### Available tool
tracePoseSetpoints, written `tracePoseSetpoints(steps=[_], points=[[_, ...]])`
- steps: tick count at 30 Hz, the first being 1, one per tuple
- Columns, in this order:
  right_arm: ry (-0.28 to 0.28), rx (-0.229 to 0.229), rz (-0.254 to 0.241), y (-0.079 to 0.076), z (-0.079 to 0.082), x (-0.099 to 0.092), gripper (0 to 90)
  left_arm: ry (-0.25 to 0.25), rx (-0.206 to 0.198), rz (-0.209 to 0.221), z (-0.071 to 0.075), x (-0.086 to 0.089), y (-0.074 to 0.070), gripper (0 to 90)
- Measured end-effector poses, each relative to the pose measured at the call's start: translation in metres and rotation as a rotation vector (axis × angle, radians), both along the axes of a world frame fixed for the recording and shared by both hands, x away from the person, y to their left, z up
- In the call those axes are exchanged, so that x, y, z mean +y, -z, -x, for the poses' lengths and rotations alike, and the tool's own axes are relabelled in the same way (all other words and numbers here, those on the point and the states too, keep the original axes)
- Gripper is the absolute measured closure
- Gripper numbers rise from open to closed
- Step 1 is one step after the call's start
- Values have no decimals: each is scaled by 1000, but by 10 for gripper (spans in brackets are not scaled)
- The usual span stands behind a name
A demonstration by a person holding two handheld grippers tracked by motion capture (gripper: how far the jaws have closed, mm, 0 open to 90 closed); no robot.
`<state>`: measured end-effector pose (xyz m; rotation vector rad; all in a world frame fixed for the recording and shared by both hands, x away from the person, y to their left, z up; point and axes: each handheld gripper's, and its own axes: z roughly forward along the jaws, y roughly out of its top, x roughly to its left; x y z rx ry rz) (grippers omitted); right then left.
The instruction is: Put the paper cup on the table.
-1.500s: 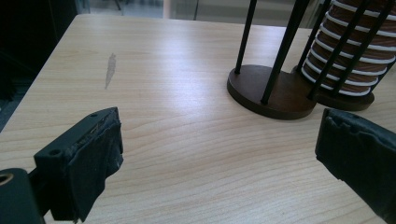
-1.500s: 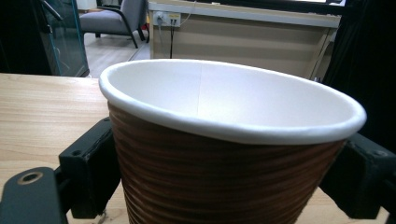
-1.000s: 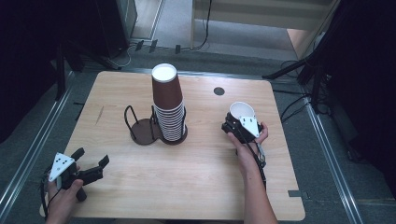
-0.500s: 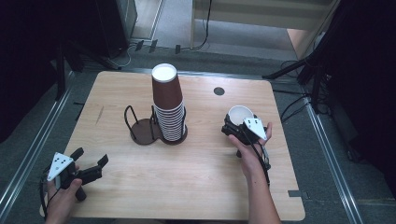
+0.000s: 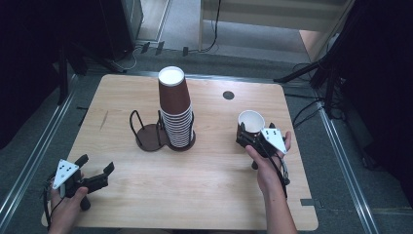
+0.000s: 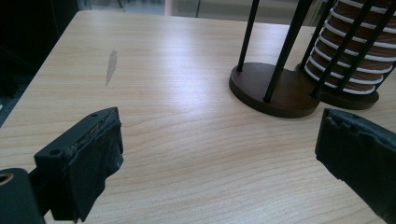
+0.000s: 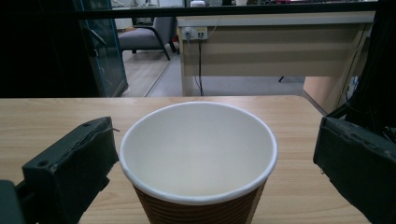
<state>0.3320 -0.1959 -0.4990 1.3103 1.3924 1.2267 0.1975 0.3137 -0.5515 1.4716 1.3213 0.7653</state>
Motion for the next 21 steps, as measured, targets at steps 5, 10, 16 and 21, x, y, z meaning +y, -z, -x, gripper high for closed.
tracePoseSetpoints(steps=[5,10,16,21], points=[[-4,-10,3,-10,14,1,0,-5,0,-6,0,-1,0,14],[-16,-27,-4,-18,27,1,0,-7,-1,-15,0,-2,0,14],[-25,-32,10,-18,39,-2,0,-7,-1,-19,0,-2,0,14],[-21,-25,23,-10,49,-9,0,-11,-2,-20,0,-3,0,14]])
